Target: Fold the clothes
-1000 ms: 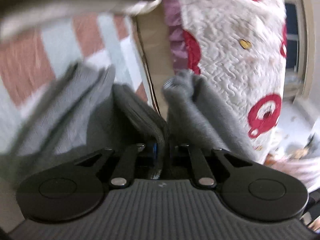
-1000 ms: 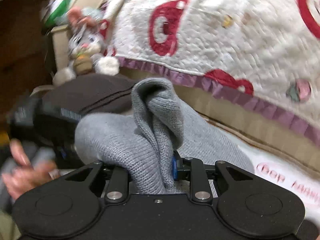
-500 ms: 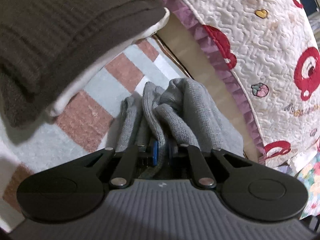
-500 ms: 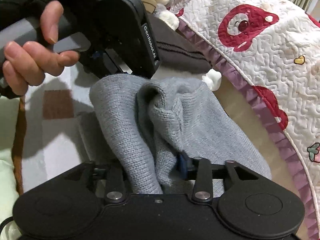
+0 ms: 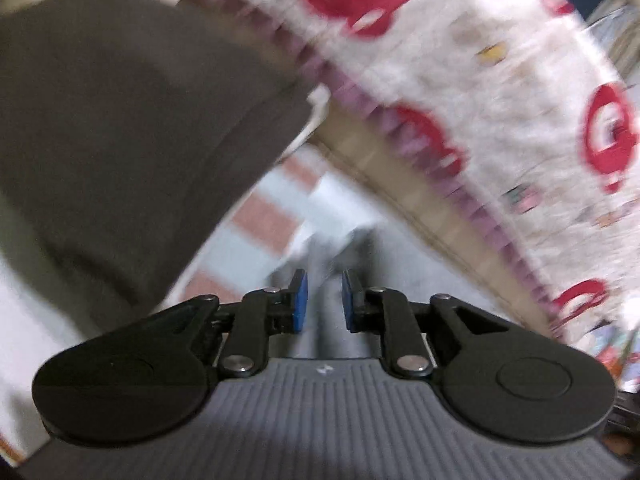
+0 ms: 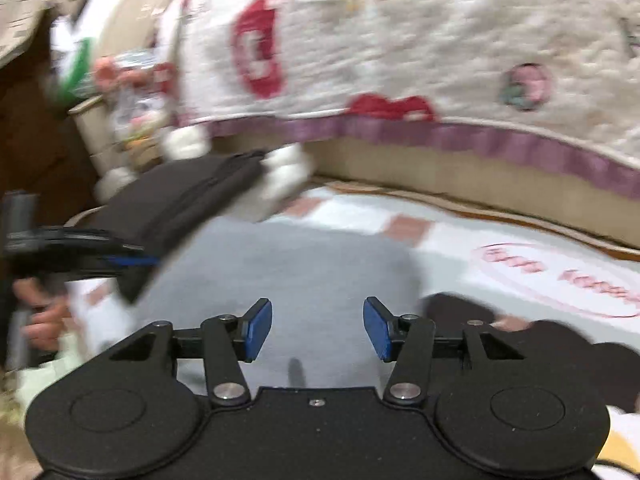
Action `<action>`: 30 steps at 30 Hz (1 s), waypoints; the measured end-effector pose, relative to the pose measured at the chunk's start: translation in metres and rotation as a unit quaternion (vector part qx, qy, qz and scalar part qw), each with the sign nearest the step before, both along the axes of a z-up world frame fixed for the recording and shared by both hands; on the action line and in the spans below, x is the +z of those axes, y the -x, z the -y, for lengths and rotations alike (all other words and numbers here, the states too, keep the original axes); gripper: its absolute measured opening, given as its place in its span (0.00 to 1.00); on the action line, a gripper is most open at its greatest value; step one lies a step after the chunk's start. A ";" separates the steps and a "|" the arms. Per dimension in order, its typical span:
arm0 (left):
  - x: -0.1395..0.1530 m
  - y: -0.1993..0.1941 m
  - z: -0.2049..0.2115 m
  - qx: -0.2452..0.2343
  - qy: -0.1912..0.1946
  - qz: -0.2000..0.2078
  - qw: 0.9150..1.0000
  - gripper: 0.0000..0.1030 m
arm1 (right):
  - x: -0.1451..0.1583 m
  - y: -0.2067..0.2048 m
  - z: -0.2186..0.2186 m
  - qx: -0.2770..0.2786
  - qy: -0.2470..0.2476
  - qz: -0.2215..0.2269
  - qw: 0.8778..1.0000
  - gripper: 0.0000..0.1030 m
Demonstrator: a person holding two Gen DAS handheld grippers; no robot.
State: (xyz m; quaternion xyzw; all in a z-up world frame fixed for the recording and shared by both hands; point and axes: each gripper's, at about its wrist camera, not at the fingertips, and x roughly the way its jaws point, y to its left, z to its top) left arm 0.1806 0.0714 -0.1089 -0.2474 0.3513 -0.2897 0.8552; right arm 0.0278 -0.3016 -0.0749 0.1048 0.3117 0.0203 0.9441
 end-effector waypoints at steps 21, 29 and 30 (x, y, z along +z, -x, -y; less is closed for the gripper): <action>-0.032 -0.004 0.053 -0.090 -0.159 -0.071 0.981 0.25 | -0.025 -0.064 -0.059 0.087 0.108 0.000 0.990 0.66; 0.007 0.014 0.064 -0.116 -0.092 0.057 0.987 0.36 | -0.060 -0.061 -0.119 0.169 0.161 -0.044 0.971 0.72; 0.006 0.013 0.069 -0.115 -0.102 0.061 0.986 0.36 | -0.061 -0.057 -0.124 0.179 0.159 -0.046 0.970 0.72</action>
